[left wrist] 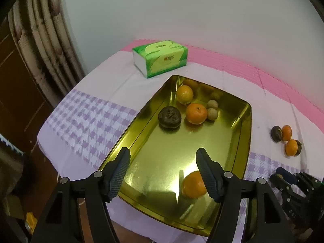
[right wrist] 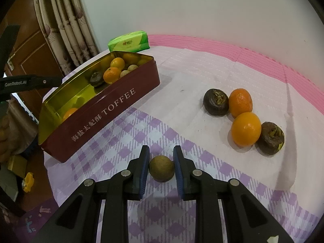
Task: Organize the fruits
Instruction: 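Lower the orange into the gold tin and open the left gripper while the right gripper holds the green-brown fruit, then carry the green-brown fruit into the gold tin and open the right gripper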
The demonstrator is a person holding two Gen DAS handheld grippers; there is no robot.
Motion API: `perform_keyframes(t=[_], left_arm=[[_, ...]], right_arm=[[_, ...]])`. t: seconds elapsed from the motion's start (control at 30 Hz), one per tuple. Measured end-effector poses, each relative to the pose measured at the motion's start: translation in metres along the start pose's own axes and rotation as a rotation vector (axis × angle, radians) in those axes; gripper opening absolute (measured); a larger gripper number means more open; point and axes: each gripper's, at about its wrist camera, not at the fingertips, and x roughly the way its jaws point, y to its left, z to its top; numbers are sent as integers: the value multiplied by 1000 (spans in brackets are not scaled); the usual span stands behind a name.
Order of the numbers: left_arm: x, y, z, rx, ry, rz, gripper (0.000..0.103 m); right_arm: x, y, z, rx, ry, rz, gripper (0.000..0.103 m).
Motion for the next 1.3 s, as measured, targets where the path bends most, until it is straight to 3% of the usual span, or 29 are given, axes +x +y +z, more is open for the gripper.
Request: perform_keyframes(t=[0.6,1.3], left_arm=[[1,19,3,-85,26,32,68],[-10,30,6,-107,-13,114,73]], right_arm=[[-20,10,8,-9,-32,-3,22],[-30,58,57,-110,-85,66,22]])
